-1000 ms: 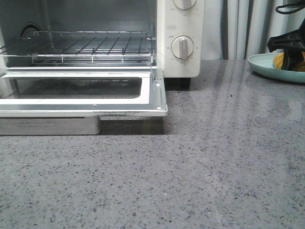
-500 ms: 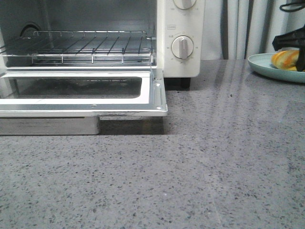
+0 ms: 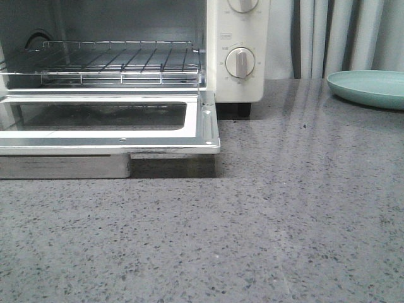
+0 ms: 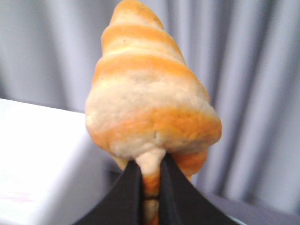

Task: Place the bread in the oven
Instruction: 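Carry the croissant with the right gripper into the open oven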

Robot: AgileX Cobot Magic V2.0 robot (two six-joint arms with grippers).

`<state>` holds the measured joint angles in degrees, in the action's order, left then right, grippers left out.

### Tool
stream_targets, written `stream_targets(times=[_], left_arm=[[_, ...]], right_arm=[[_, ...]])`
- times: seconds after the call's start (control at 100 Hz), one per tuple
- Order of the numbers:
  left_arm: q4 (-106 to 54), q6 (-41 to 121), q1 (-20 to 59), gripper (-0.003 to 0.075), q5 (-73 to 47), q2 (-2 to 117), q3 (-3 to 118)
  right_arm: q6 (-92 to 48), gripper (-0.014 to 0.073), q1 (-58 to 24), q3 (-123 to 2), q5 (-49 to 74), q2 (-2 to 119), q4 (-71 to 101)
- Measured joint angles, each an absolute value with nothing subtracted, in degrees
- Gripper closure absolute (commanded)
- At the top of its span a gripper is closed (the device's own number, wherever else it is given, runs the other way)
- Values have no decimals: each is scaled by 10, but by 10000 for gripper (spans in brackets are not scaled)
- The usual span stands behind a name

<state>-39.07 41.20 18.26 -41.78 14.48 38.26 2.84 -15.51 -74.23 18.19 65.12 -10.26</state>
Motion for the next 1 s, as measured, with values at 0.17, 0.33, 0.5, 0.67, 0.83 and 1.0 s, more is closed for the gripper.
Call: stream_targets(times=[0.17, 0.33, 0.5, 0.67, 0.83, 1.0], left_arm=[[-390, 412, 183, 742, -418, 145, 383], [-390, 412, 183, 742, -418, 145, 383], [-390, 412, 183, 742, -418, 145, 383], [-390, 412, 183, 742, -418, 145, 383], [-390, 412, 183, 742, -418, 145, 383], [-391, 412, 183, 741, -418, 144, 383]], right_arm=[[22, 660, -357, -742, 194, 627, -104], [21, 660, -500, -742, 217, 679, -107], [19, 660, -542, -742, 236, 778, -115], [19, 660, -539, -783, 279, 867, -119], [19, 660, -528, -864, 308, 941, -121], [19, 660, -513, -947, 372, 1013, -129]])
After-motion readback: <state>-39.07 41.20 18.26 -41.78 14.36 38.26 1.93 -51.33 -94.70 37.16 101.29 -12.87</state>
